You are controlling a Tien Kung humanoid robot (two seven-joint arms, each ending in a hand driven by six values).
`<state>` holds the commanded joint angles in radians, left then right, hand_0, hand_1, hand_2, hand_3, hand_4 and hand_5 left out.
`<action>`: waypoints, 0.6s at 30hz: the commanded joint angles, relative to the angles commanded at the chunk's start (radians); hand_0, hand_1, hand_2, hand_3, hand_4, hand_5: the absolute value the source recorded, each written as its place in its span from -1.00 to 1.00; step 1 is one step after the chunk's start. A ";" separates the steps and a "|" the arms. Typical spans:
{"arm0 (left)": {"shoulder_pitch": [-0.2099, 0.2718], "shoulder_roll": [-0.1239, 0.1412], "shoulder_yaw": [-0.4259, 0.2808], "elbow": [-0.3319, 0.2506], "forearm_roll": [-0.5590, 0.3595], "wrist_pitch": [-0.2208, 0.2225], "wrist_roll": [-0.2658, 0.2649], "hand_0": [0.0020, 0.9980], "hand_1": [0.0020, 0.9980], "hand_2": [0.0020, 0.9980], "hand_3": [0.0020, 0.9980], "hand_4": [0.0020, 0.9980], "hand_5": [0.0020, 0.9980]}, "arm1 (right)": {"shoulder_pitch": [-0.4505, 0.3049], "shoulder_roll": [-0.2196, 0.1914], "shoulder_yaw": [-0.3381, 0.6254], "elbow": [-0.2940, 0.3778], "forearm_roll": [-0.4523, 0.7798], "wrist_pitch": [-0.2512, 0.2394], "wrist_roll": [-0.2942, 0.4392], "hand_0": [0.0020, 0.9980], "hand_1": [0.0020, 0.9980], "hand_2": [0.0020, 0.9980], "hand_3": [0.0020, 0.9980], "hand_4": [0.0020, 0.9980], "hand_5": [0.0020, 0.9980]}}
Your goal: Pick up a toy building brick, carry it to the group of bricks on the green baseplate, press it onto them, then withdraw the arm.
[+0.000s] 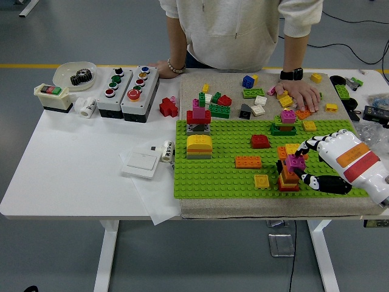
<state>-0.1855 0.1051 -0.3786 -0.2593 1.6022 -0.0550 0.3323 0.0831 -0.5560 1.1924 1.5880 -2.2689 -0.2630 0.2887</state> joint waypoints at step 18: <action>0.004 0.003 -0.004 -0.001 0.014 -0.004 0.002 0.10 0.23 0.35 0.21 0.27 0.47 | -0.032 0.064 -0.007 -0.037 0.000 -0.029 -0.018 -0.78 -0.56 0.09 0.06 0.32 -0.28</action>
<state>-0.1815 0.1077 -0.3824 -0.2605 1.6161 -0.0590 0.3344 0.0513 -0.4917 1.1854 1.5515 -2.2689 -0.2923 0.2706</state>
